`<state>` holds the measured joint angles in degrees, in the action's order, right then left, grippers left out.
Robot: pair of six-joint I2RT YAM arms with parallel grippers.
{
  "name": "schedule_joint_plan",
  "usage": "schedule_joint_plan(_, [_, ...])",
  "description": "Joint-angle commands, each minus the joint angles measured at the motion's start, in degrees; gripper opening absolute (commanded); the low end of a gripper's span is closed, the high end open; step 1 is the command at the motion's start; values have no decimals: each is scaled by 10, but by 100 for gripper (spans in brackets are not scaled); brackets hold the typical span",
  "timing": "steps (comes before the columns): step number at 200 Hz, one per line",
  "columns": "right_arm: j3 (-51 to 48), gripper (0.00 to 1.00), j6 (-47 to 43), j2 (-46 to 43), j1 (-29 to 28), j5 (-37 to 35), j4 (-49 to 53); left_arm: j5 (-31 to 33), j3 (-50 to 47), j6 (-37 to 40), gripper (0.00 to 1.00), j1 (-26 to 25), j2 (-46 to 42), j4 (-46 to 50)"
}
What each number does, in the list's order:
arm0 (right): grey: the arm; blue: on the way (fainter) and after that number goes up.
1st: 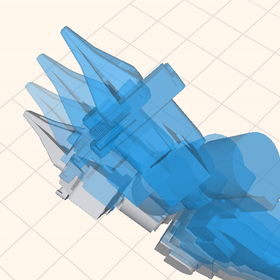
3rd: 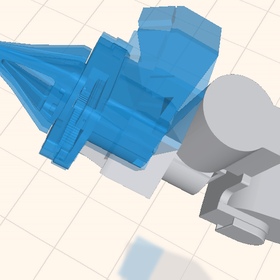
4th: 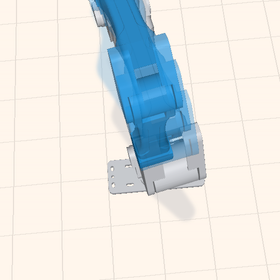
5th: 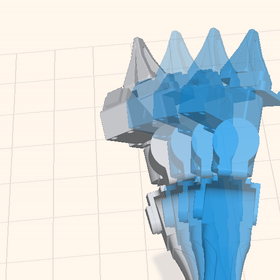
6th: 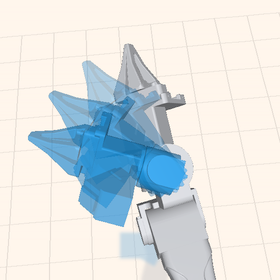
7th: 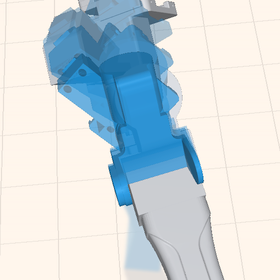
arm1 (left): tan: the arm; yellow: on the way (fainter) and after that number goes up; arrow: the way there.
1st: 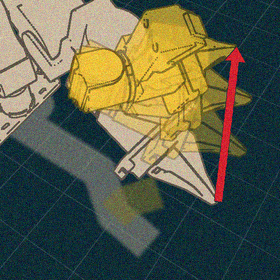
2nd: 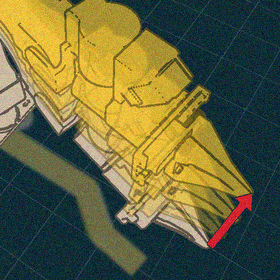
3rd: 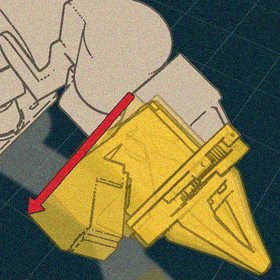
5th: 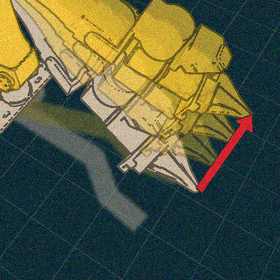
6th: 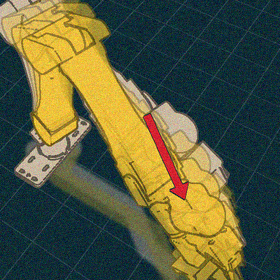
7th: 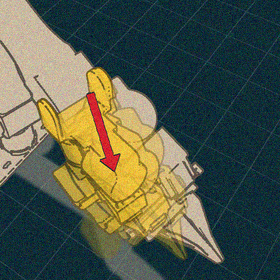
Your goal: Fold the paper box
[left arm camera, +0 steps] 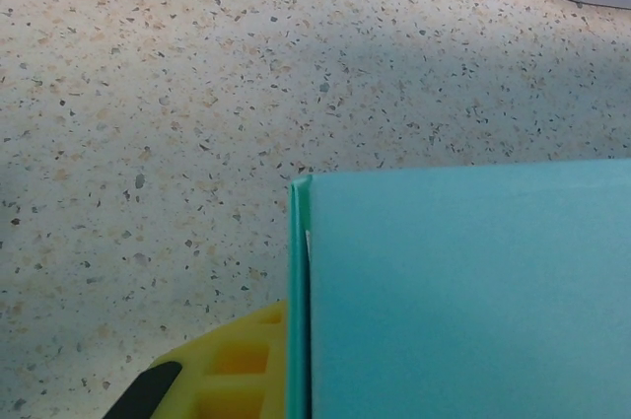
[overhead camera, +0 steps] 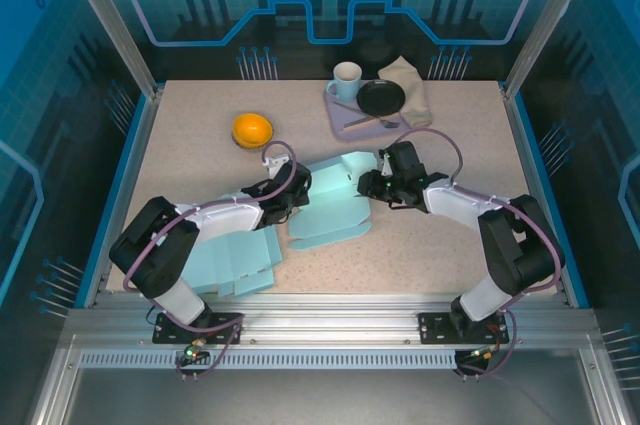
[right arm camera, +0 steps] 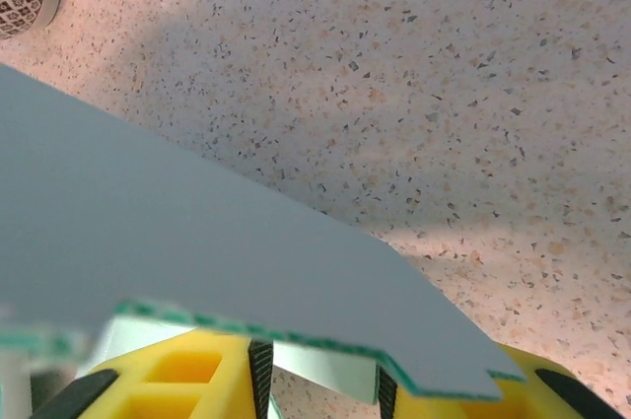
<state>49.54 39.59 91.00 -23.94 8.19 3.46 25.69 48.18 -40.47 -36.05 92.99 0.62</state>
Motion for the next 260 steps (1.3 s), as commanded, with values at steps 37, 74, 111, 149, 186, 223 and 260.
schedule_joint_plan(37, [42,29,5,-11,-8,58,-15,21,25,26,7,-19,22,18])
schedule_joint_plan(74, [83,35,-57,2,-31,-23,48,26,31,32,7,-29,24,21])
schedule_joint_plan(111, [101,34,-67,33,-32,-22,53,18,28,25,7,-33,18,16])
schedule_joint_plan(149, [68,32,-33,35,-48,4,20,22,29,22,7,-32,18,17])
schedule_joint_plan(186, [23,32,-33,-26,-34,-72,35,24,28,22,7,-32,21,20])
schedule_joint_plan(223, [13,39,-50,-22,10,-74,55,16,26,21,7,-32,21,15])
schedule_joint_plan(260, [16,45,-40,-2,17,-44,56,16,31,21,7,-32,20,17])
